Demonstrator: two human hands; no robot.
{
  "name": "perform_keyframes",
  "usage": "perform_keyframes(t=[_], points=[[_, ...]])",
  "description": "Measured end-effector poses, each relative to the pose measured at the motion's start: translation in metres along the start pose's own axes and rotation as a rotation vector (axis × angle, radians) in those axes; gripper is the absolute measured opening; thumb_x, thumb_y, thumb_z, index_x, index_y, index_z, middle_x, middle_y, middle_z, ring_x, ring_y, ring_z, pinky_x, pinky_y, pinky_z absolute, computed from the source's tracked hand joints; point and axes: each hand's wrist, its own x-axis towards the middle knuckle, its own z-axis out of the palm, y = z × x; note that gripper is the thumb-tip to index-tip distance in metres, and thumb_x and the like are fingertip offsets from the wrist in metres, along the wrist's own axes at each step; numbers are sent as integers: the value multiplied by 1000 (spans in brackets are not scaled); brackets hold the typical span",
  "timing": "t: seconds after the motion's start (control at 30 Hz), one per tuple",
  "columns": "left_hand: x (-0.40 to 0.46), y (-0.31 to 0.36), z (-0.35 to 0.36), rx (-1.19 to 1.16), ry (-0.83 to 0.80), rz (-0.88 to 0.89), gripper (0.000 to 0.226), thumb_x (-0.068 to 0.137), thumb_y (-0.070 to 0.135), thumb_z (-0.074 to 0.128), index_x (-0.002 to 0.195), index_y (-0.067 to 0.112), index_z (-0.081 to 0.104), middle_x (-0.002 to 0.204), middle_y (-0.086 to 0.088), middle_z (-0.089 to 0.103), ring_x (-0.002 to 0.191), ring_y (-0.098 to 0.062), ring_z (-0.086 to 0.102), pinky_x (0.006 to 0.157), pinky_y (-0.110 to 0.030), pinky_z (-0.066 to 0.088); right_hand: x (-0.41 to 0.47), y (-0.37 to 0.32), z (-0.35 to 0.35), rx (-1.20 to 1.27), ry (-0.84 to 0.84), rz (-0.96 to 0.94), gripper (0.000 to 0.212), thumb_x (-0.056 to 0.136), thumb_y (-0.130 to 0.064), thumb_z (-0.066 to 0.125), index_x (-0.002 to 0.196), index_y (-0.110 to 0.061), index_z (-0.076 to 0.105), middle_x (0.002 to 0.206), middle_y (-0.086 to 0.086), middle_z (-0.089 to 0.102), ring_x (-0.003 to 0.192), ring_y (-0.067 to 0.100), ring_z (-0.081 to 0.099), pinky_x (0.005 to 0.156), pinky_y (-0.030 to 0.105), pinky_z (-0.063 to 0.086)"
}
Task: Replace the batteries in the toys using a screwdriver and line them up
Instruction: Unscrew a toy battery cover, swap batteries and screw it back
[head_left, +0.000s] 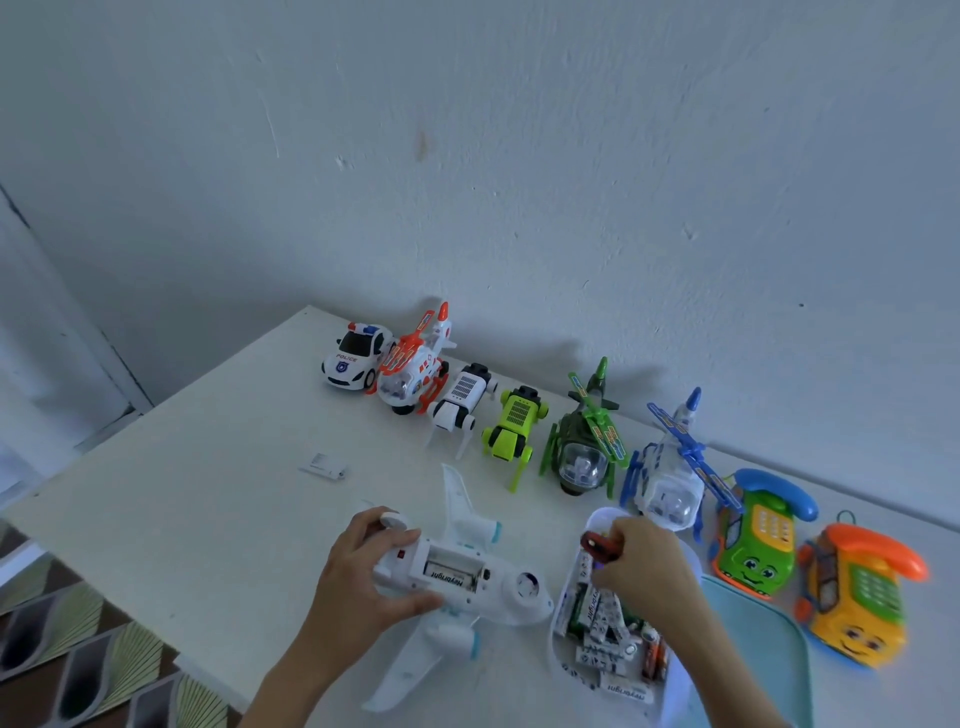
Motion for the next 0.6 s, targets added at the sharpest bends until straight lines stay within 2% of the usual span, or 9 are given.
perform_keyframes(t=[0.1, 0.2, 0.3, 0.33, 0.4, 0.5, 0.6], points=[[2, 2, -2, 38, -27, 6, 76, 47, 84, 67, 106, 37, 64, 123, 29, 42, 112, 0, 50, 90, -24, 45, -1, 9, 9, -7, 24, 3, 24, 78, -9, 63, 63, -12, 45, 56, -2, 44, 48, 9, 37, 45, 19, 28], [4, 8, -3, 99, -80, -41, 84, 47, 76, 73, 114, 25, 66, 128, 17, 40, 114, -9, 48, 96, -29, 45, -9, -9, 1, 107, 178, -80, 20, 89, -20, 56, 72, -15, 48, 63, -2, 49, 53, 12, 42, 48, 24, 31], [3, 14, -2, 183, -159, -34, 95, 49, 86, 61, 125, 30, 60, 140, 10, 29, 119, -13, 41, 103, -36, 41, -23, -40, -11, 245, 373, -271, 21, 93, -27, 55, 76, -18, 46, 77, -3, 46, 67, 14, 43, 56, 23, 30], [1, 15, 0, 236, -179, -7, 89, 53, 84, 56, 127, 34, 58, 145, 6, 27, 120, -13, 39, 105, -37, 36, -28, -49, -13, 311, 419, -328, 19, 92, -28, 57, 78, -17, 48, 78, -3, 48, 69, 14, 44, 57, 19, 32], [-1, 19, 5, 332, -162, 63, 70, 65, 72, 48, 126, 40, 58, 151, 0, 25, 121, -15, 41, 105, -39, 28, -36, -62, -9, 503, 424, -387, 15, 89, -24, 62, 81, -17, 51, 72, 0, 56, 65, 15, 48, 55, 18, 38], [-3, 27, 10, 427, -148, 39, 65, 65, 74, 45, 118, 41, 63, 150, 0, 30, 123, -20, 47, 105, -48, 30, -39, -71, 7, 668, 341, -437, 17, 87, -18, 66, 81, -18, 50, 65, 11, 58, 54, 20, 51, 51, 31, 44], [-2, 30, 12, 498, -109, 36, 63, 61, 79, 46, 106, 41, 68, 141, -1, 46, 116, -24, 55, 100, -61, 34, -33, -73, 25, 642, 283, -478, 19, 88, -14, 65, 80, -13, 48, 56, 1, 45, 48, 9, 37, 44, 18, 32]])
